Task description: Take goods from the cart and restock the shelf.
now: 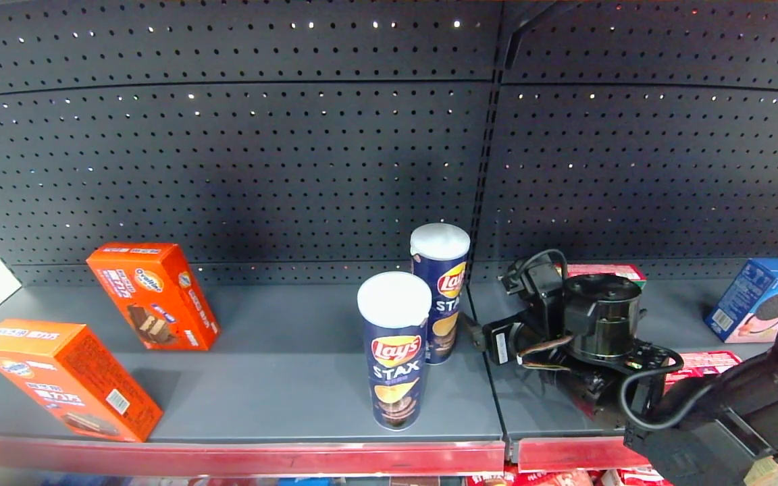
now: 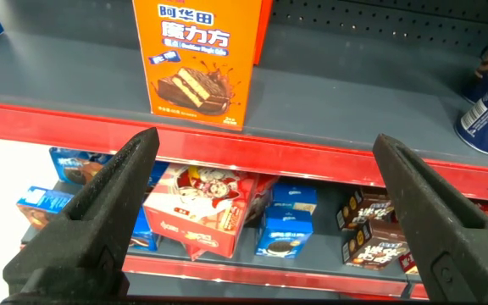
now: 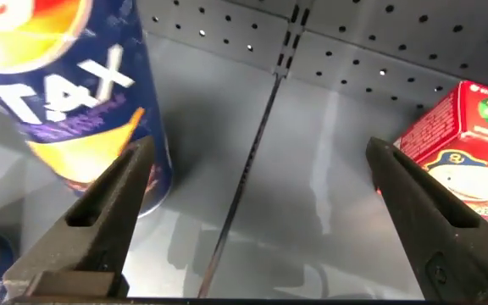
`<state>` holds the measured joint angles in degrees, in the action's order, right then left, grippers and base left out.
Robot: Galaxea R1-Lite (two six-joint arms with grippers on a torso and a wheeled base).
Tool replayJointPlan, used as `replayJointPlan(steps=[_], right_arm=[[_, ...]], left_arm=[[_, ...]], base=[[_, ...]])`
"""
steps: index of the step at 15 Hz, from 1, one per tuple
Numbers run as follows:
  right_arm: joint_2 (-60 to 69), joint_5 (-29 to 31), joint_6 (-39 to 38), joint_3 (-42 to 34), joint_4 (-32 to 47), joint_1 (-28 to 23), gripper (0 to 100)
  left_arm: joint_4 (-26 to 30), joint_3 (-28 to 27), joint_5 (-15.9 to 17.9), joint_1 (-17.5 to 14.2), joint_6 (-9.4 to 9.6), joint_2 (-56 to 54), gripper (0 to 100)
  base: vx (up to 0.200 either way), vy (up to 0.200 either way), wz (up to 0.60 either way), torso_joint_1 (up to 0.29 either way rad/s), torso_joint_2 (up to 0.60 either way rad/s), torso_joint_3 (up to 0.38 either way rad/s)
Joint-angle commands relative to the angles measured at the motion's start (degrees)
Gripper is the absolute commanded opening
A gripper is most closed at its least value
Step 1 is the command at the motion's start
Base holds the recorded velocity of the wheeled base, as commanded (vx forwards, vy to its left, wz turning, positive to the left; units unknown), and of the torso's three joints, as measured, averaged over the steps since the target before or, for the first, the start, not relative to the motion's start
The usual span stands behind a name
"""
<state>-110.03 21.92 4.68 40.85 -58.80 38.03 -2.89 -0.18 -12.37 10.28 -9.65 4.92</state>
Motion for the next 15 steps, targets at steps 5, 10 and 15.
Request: replayJointPlan(steps=[5, 10, 15], right_arm=[[-3.6, 0.1, 0.1, 2.2, -0.5, 1.0, 100], [-4.0, 0.1, -0.1, 2.7, -0.5, 2.9, 100], [1.8, 1.2, 0.9, 0.6, -0.4, 2.7, 100]], left_arm=[[0.0, 0.0, 0.0, 0.0, -0.72, 0.1, 100], [0.0, 0.0, 0.0, 0.0, -0.80, 0.1, 100], [0.0, 0.0, 0.0, 0.0, -0.80, 0.1, 100]], base=[[0.000, 0.000, 0.00, 0.000, 0.00, 0.000], [0.000, 0.000, 0.00, 0.000, 0.00, 0.000], [0.000, 0.000, 0.00, 0.000, 0.00, 0.000]])
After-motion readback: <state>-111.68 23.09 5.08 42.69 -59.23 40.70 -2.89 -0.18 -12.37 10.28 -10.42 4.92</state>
